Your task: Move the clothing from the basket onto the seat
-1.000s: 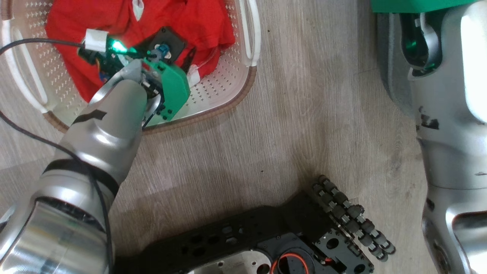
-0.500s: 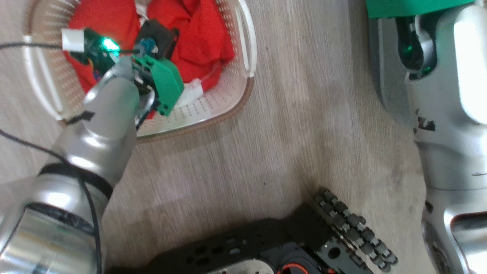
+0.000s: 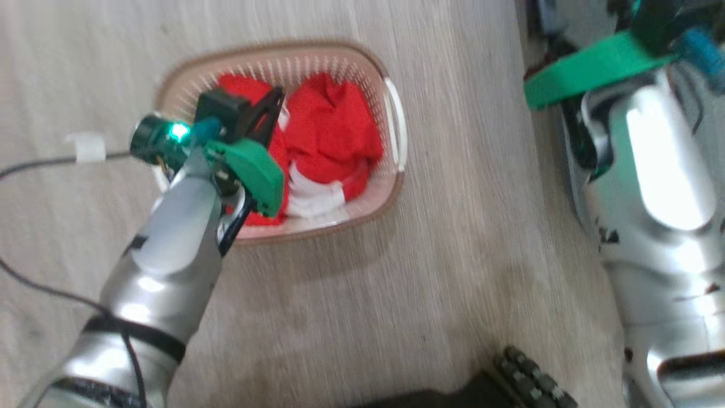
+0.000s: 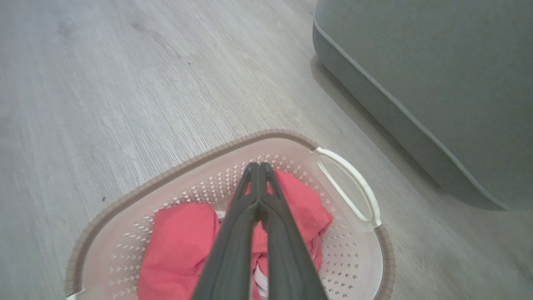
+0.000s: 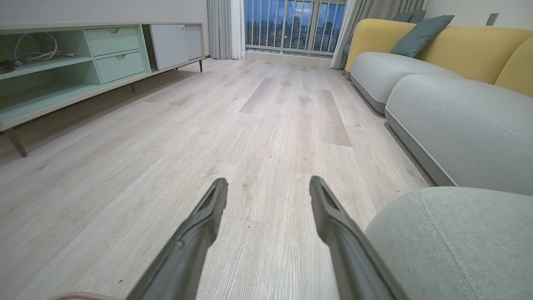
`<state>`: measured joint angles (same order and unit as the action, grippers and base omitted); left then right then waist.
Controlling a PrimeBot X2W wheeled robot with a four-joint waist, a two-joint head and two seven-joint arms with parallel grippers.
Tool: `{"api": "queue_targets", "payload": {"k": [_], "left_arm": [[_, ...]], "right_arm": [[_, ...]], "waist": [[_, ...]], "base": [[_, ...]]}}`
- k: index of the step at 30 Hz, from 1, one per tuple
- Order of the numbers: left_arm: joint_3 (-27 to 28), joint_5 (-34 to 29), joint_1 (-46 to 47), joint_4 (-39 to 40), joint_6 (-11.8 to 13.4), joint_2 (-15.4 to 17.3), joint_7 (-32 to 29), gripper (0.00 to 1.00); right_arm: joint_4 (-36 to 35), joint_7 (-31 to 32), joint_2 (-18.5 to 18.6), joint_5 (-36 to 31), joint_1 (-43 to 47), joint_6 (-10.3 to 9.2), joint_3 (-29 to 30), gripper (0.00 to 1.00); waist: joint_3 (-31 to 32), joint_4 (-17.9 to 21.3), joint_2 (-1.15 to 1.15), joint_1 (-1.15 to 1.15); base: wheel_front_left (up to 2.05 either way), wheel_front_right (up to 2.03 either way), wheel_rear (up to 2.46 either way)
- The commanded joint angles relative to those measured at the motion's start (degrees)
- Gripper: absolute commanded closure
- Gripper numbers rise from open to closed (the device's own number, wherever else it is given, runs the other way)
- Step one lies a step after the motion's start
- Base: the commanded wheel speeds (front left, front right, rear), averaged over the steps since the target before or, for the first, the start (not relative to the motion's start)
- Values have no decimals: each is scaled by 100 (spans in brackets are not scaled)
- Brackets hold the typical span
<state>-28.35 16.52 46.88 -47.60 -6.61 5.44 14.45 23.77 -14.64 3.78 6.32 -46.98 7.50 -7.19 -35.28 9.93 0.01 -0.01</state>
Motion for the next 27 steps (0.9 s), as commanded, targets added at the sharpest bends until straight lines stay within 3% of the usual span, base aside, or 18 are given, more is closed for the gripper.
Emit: {"api": "queue_targets", "payload": {"k": [1,2,3,4,15,27], "left_arm": [[215,-35,-173,229,53,131,55,100],[326,-40,-293,353,69,133,55,95],[432,-57,-409,490,88,134,55,64],[533,-85,-534,628,99,138,55,0],[1779,-371,-1968,1892,194,79,55,0],[3074,-674,-3061,2727,282,13,55,0]], "right_arm": [[-136,-36,-91,-40,168,-1,-28,0],[-99,-36,-91,-58,250,-1,-18,0],[-67,-36,-91,-69,331,-1,-7,0],[-36,-36,-91,-73,413,-1,1,0],[169,-36,-34,55,1242,-1,54,0],[145,-36,62,235,1908,-1,18,0]], "waist": [[560,-283,-1,1],[699,-321,-1,1],[833,-357,-1,1],[956,-384,-1,1],[2282,-639,-1,1],[3103,-757,-1,1]], "base": [[0,0,0],[0,0,0],[0,0,0],[0,0,0],[0,0,0],[0,0,0]]}}
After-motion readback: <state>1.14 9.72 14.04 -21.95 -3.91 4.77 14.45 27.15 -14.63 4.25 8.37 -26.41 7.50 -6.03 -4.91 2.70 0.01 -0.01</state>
